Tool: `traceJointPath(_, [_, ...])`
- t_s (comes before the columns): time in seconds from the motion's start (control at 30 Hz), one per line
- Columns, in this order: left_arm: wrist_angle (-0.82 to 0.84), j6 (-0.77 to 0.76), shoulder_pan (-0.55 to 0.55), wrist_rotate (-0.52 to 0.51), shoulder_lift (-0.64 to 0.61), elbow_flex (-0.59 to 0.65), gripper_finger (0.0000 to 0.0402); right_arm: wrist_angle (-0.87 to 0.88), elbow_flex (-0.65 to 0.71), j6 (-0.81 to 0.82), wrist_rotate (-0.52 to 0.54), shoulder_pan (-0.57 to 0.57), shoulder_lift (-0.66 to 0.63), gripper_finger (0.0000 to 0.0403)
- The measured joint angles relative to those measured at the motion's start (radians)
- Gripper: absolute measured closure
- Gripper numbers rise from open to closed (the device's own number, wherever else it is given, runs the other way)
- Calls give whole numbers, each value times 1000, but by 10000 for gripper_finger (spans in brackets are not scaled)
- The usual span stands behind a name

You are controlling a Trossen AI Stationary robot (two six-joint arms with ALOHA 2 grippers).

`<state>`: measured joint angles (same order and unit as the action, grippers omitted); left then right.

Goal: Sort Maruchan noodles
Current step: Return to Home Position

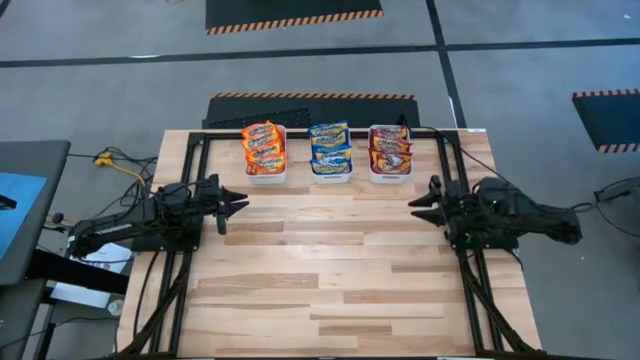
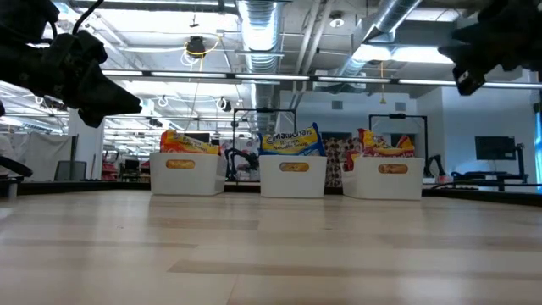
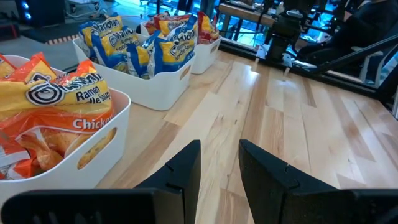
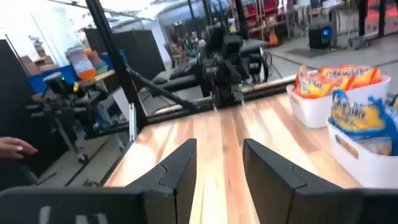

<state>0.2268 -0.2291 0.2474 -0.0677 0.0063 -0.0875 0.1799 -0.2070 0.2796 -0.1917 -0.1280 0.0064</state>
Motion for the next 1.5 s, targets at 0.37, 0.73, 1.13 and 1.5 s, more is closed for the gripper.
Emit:
traceJointPath(0.37, [0,0,0,0,0,0,306,-21,98,8,6,17,-4,246])
traceJointPath(0.73, [0,0,0,0,0,0,306,-19,131,11,10,17,-1,246])
traceJointPath(1.13, [0,0,0,0,0,1,306,-13,131,10,17,15,0,246])
traceJointPath(1.5, [0,0,0,0,0,1,306,-11,132,9,14,15,0,246])
